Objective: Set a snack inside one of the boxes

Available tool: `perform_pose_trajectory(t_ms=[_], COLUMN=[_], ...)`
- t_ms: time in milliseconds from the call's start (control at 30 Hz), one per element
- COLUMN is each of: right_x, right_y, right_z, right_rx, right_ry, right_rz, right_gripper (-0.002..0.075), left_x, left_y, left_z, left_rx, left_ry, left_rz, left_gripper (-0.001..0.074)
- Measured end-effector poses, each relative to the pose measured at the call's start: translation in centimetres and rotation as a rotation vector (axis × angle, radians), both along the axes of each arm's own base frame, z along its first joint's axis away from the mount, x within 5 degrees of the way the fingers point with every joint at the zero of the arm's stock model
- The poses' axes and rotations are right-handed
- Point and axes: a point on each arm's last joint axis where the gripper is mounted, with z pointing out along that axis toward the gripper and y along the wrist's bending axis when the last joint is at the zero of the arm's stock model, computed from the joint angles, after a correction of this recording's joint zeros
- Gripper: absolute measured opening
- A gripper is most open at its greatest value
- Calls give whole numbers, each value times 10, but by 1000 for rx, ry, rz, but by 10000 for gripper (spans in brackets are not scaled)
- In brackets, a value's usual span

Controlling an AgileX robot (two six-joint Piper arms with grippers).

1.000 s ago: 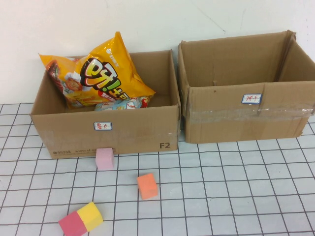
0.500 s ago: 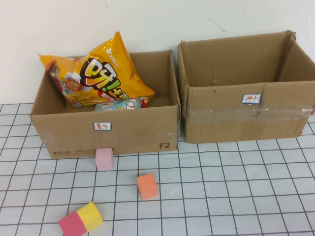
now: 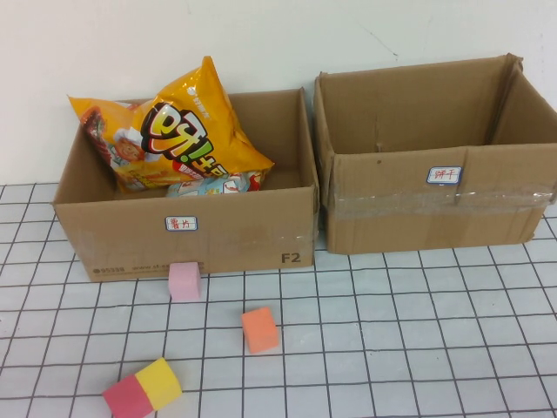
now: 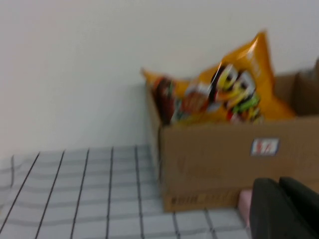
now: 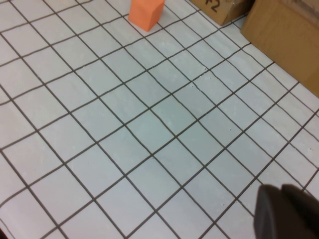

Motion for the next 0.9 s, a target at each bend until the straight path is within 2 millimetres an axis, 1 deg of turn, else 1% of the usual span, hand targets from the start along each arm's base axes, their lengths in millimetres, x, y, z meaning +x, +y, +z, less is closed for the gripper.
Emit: perform_pose_trajectory(t_ms=[100, 167, 267, 333, 400, 600, 900], right_x=[0, 0, 0, 0, 0, 0, 0], right_y=[0, 0, 0, 0, 0, 0, 0], right_z=[0, 0, 0, 0, 0, 0, 0], right_rx=[0, 0, 0, 2, 2, 5, 6], right_ry=[0, 0, 0, 1, 1, 2, 2], right_rz=[0, 0, 0, 0, 0, 1, 1], right_gripper=[-1, -1, -1, -1, -1, -1, -1], left_x=[1, 2, 4, 5, 5, 3, 3], left_y=[3, 4, 7, 8, 8, 6, 6], left_z=[-20, -38, -61, -70, -71, -76, -76], left_rx=[41, 52, 6, -26, -50, -43, -28], left_ry=[41, 82, 154, 181, 188, 260, 261], left_rz=[26, 40, 70, 86, 92, 62, 52], left_gripper=[-1, -1, -1, -1, -1, -1, -1])
